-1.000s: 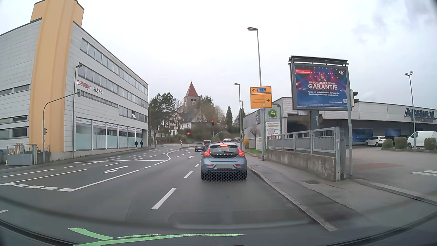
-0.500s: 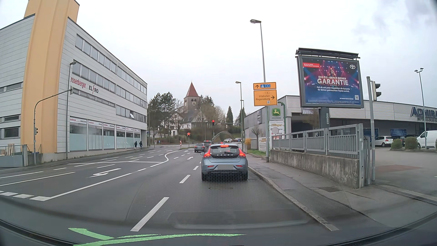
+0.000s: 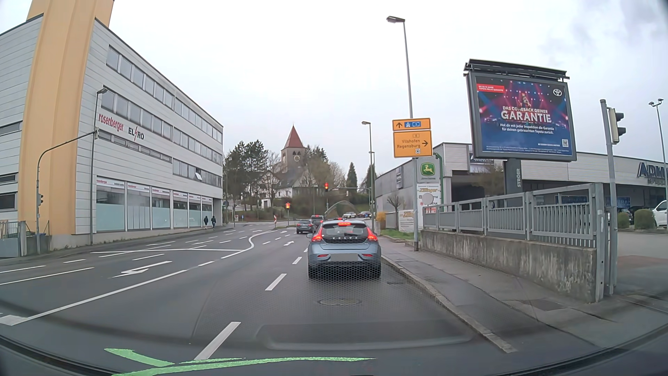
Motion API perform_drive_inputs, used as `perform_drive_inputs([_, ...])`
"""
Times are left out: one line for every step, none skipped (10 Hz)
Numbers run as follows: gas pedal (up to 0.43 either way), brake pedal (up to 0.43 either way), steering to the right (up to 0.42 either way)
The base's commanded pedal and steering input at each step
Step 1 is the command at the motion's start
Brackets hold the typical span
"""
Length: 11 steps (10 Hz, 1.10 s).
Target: Follow the waypoints while adhering to traffic rules and regulations
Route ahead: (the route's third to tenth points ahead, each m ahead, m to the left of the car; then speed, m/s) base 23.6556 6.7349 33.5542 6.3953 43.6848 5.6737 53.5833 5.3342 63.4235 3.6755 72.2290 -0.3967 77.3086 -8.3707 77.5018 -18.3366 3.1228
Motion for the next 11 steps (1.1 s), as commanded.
perform_drive_inputs([0.0,0.061,-0.004])
perform_drive_inputs([0.0,0.079,-0.003])
perform_drive_inputs([0.0,0.085,-0.003])
perform_drive_inputs([0.0,0.098,-0.003])
perform_drive_inputs([0.0,0.104,-0.003])
perform_drive_inputs([0.0,0.11,-0.003])
perform_drive_inputs([0.0,0.122,-0.003])
perform_drive_inputs([0.0,0.128,-0.002])
perform_drive_inputs([0.0,0.128,-0.002])
perform_drive_inputs([0.0,0.134,-0.002])
perform_drive_inputs([0.0,0.14,-0.002])
